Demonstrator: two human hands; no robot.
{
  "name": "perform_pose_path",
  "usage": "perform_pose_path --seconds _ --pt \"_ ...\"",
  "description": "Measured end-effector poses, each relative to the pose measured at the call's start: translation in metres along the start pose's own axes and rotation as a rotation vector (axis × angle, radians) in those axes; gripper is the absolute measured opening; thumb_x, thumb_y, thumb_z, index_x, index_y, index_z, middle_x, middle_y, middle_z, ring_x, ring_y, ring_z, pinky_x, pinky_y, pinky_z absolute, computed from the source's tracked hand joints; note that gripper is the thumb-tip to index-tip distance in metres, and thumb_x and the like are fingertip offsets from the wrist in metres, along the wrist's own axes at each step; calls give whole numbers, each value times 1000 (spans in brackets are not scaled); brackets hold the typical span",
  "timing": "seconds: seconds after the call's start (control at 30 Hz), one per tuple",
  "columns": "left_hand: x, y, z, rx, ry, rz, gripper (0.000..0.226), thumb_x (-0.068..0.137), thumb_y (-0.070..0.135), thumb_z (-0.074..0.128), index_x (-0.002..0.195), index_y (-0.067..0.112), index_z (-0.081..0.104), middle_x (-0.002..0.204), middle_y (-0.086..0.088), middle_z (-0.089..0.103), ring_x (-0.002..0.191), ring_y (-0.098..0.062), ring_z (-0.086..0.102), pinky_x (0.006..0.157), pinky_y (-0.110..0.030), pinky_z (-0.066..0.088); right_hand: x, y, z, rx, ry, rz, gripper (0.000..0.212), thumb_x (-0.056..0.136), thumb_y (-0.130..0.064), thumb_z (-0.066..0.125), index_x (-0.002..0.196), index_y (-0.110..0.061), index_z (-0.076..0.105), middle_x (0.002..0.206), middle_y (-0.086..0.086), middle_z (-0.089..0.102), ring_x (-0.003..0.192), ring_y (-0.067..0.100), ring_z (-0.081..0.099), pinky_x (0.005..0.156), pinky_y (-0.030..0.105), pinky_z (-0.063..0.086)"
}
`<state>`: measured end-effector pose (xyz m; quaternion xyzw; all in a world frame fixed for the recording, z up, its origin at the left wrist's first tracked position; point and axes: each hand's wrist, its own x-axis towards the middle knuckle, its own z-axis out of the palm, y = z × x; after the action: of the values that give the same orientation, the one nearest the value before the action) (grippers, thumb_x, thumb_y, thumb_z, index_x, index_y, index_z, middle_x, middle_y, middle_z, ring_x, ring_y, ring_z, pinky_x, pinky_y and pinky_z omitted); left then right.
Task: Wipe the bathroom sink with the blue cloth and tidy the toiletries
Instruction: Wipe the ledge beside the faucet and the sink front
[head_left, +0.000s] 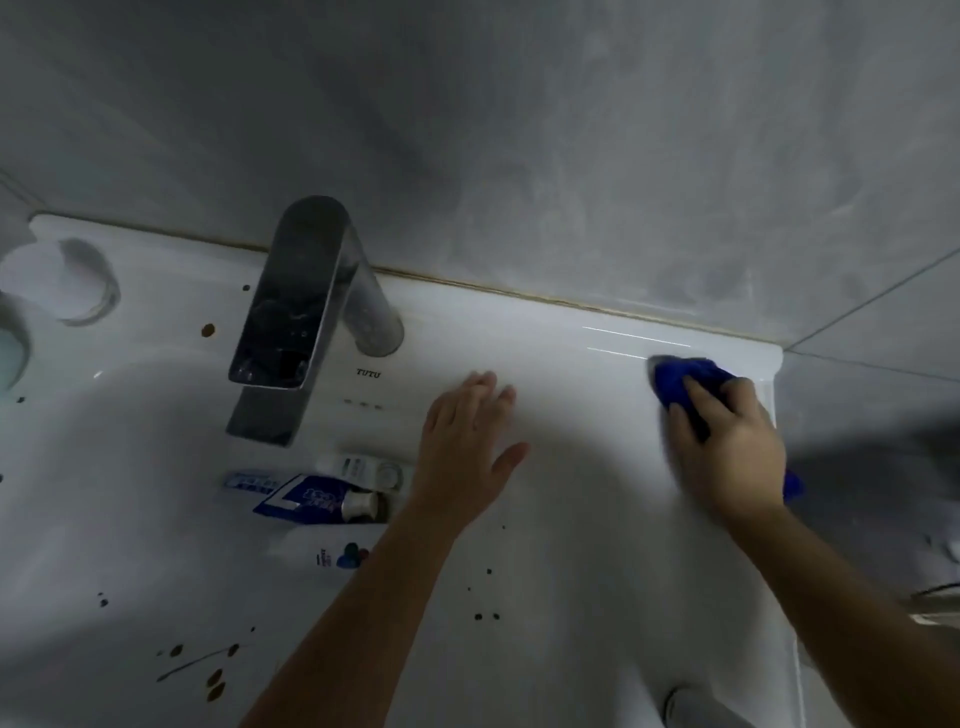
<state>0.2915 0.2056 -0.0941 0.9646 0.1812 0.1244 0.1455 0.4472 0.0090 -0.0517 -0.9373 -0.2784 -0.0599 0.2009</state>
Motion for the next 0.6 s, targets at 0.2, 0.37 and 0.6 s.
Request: perform_pose_path --seconds 0.2,0.37,0.6 --pt "0 -5 3 71 -19 5 63 91 58 25 132 14 47 135 -12 49 127 -25 35 102 -39 31 37 -71 43 33 -125 -458 33 86 -23 58 113 -6 61 106 18 58 91 35 58 64 39 52" --pt "1 -1 3 -10 -5 -8 63 91 57 29 128 12 52 130 -14 52 125 -26 37 102 -40 34 9 -5 13 49 -3 -126 37 82 -29 51 108 -7 66 101 18 59 78 38 59 56 33 47" --pt "3 -1 4 -118 54 -25 56 83 50 48 125 13 55 128 -12 53 125 -24 38 102 -33 28 44 -17 21 53 113 -249 35 84 -28 53 106 -5 66 95 24 58 76 39 58 58 34 48"
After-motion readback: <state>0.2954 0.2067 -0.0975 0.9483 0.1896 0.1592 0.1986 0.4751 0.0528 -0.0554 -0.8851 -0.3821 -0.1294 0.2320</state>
